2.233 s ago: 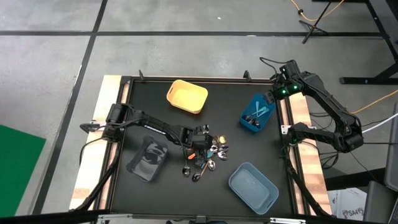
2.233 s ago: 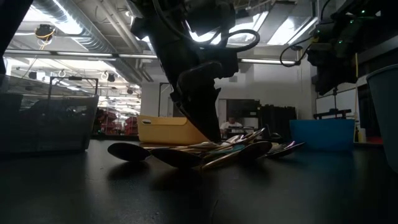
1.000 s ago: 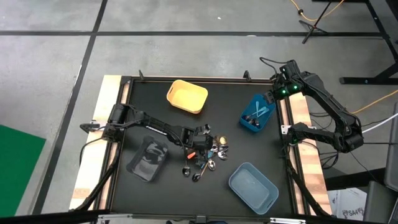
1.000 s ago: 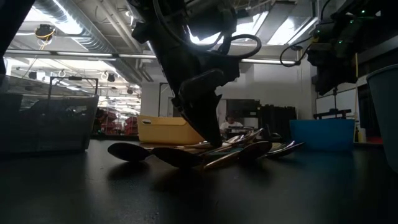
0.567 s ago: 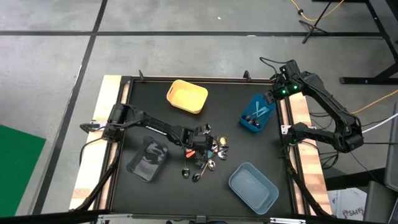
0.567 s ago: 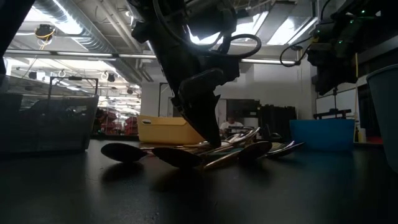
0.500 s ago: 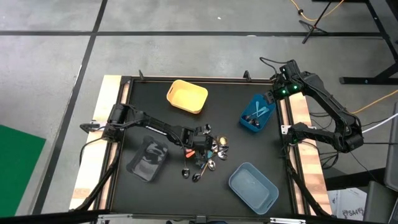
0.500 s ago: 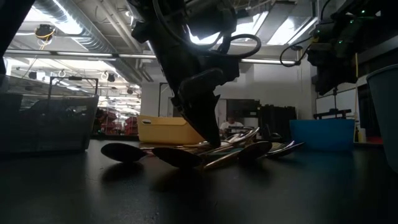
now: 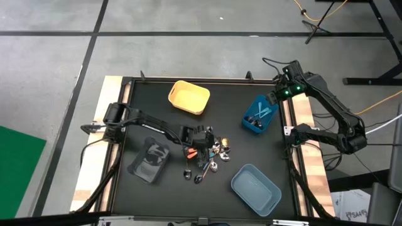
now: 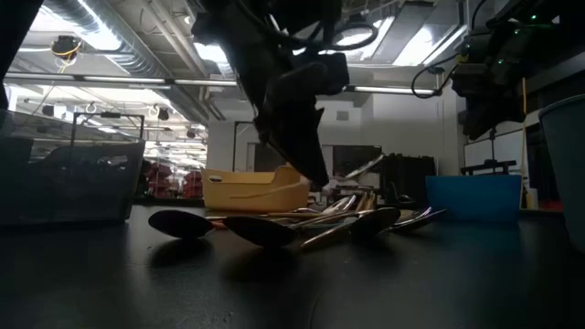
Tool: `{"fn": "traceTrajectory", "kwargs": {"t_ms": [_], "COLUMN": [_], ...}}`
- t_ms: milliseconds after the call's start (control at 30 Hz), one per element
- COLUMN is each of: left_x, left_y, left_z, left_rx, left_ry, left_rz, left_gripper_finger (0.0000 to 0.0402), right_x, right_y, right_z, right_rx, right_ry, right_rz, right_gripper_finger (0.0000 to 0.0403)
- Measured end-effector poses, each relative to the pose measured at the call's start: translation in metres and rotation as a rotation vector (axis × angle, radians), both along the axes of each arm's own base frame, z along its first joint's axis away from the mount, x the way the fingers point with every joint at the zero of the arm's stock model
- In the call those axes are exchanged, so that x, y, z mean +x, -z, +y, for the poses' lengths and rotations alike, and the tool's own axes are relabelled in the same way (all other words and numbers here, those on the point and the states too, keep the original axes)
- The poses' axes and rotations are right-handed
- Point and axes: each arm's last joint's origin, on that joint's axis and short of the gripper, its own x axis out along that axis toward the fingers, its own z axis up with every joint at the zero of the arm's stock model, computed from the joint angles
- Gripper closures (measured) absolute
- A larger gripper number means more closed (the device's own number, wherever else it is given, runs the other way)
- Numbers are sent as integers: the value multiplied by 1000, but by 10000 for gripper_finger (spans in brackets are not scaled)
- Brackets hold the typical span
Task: Sort silverware by color (type)
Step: Put the orange spoon into the yellow bin
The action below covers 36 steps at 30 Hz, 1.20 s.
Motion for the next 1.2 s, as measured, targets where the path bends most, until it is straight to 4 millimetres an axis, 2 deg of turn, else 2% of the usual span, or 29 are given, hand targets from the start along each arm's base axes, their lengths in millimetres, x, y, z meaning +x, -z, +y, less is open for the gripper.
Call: {"fn": "traceTrajectory", "kwargs": {"t_ms": [167, 300, 600, 767, 967, 1200], "left_x": [-3, -8, -30, -50, -68, -81], "left_y": [-6, -25, -88, -112, -113, -95], "left_z": [9, 25, 88, 131, 180, 221], "left_rx": [-1, -7, 88, 174, 259, 214], "left_ry": [-20, -57, -128, -173, -215, -250], "left_rz": [4, -26, -181, -218, -168, -97], "left_gripper_finger": [393, 393, 393, 392, 392, 392], "right_x": [0, 1, 26, 47, 70, 91], "right_y": [0, 0, -2, -6, -12, -17], "right_z": [0, 0, 12, 22, 36, 57], "right_rx": [3, 3, -41, -83, -144, -196], "right_ry": [-3, -6, -156, -244, -356, -498], "right_rz": [-6, -6, -36, -88, -161, -235], "right_gripper_finger": [310, 310, 310, 310, 310, 310]}}
